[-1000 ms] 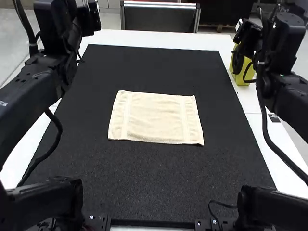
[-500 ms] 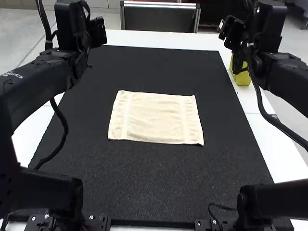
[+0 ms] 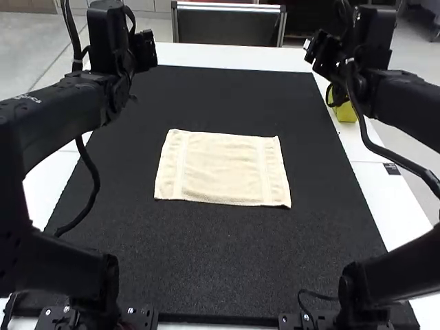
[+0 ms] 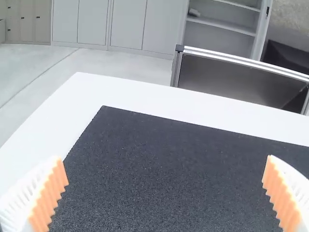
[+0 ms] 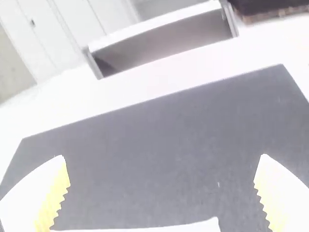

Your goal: Fold the towel.

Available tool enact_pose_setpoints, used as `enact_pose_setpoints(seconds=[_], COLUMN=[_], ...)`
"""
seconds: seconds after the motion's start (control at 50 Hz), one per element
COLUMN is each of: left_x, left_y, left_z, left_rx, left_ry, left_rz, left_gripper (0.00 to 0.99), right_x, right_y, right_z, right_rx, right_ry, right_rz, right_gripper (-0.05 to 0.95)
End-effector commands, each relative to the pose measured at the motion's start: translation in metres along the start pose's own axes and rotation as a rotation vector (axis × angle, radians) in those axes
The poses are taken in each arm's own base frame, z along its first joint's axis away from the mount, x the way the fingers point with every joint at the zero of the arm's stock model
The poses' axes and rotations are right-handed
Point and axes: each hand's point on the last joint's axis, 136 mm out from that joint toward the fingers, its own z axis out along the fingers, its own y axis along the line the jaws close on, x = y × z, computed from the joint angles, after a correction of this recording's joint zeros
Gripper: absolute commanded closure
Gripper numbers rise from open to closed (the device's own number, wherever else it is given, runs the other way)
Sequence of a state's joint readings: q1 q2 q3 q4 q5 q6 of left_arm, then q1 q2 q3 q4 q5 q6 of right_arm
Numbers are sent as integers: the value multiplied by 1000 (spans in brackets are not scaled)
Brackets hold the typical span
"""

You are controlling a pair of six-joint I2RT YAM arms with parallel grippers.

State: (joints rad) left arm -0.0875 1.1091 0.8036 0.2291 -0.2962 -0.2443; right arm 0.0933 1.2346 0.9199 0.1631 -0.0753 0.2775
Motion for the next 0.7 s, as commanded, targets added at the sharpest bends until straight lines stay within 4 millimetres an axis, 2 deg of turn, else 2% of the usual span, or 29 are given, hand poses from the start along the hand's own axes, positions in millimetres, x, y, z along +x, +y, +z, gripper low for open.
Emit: enact_pose_setpoints(seconds=[0.0,0.04,0.12,0.18,0.22,0.34,0.5,0.68], left_x=[-1,1,0,-9,-8,-11,9,31], left_y=[6,1,-24,-16,-23,-28,-31,-30], left_z=[5,8,6,8,6,6,20,36], left_rx=[-22,17,214,230,300,341,346,348], left_ry=[-9,-1,-3,-31,-30,-53,-6,59], left_rz=[18,47,44,53,71,80,117,117], left_gripper=[39,39,39,39,39,39,38,38], right_x=[-6,-4,5,11,19,39,63,87], right_y=[4,4,2,1,-1,-4,-5,3], right_z=[7,10,16,20,25,38,58,75], right_rx=[-18,-21,-20,-21,-19,-24,-33,-63], right_ry=[0,10,35,54,77,149,246,338], right_rz=[5,6,7,9,12,20,40,77], right_gripper=[10,10,10,10,10,8,10,8])
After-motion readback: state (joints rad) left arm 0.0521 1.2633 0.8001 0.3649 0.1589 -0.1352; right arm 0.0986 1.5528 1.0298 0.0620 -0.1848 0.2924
